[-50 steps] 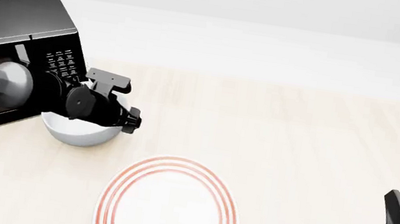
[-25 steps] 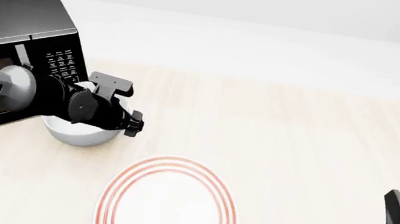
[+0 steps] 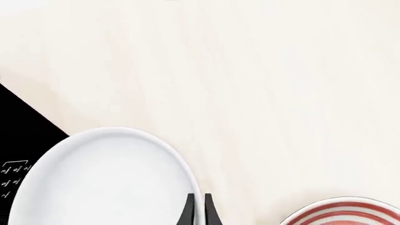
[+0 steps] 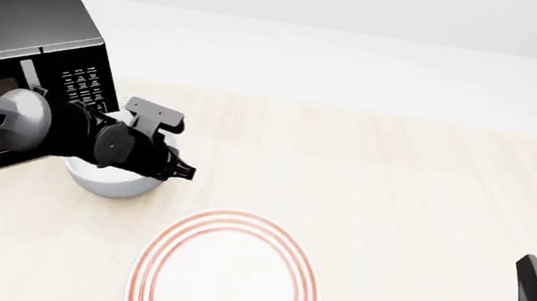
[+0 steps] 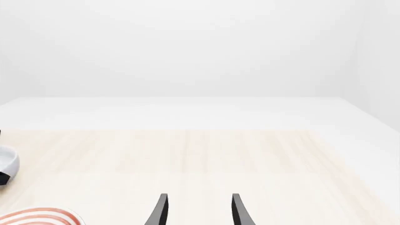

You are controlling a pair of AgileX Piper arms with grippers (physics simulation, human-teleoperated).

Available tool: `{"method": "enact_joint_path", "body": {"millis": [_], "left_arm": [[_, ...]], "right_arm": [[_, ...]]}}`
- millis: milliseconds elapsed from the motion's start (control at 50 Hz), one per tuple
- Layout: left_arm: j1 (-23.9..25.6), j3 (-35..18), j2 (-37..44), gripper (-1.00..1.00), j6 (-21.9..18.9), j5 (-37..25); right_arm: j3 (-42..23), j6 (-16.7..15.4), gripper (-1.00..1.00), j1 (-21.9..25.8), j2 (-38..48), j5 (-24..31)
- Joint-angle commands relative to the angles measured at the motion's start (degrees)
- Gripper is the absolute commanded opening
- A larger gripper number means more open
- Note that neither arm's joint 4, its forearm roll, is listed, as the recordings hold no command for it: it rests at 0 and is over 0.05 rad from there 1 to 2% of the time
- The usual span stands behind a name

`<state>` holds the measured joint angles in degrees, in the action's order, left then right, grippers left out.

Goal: Put the white bowl to the right of the plate.

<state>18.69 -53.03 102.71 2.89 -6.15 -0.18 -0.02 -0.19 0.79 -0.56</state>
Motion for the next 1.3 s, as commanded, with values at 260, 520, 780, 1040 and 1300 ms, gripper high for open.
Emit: {"method": "enact_joint_path", "body": {"millis": [260, 520, 780, 1040, 1300], "left_arm": [[4.42, -8.42, -3.00, -1.00, -3.99, -8.15], [7.58, -19.36, -4.15, -1.00, -8.96, -16.31], [14.66, -26.04, -4.85, -1.00, -10.31, -20.50], [21.10, -31.76, -1.31, -1.00, -10.82, -21.83], [28.18, -33.46, 0.55, -1.00, -7.86, -20.32]], "right_arm": [[0.00, 0.00, 1.00, -0.01, -0.16, 0.15], [0.00, 0.01, 1.00, -0.02, -0.22, 0.21], [0.00, 0.00, 1.00, -0.02, -0.20, 0.20], [0.01, 0.00, 1.00, -0.03, -0.14, 0.13], [0.01, 0.00, 1.00, -0.03, -0.11, 0.09]]}}
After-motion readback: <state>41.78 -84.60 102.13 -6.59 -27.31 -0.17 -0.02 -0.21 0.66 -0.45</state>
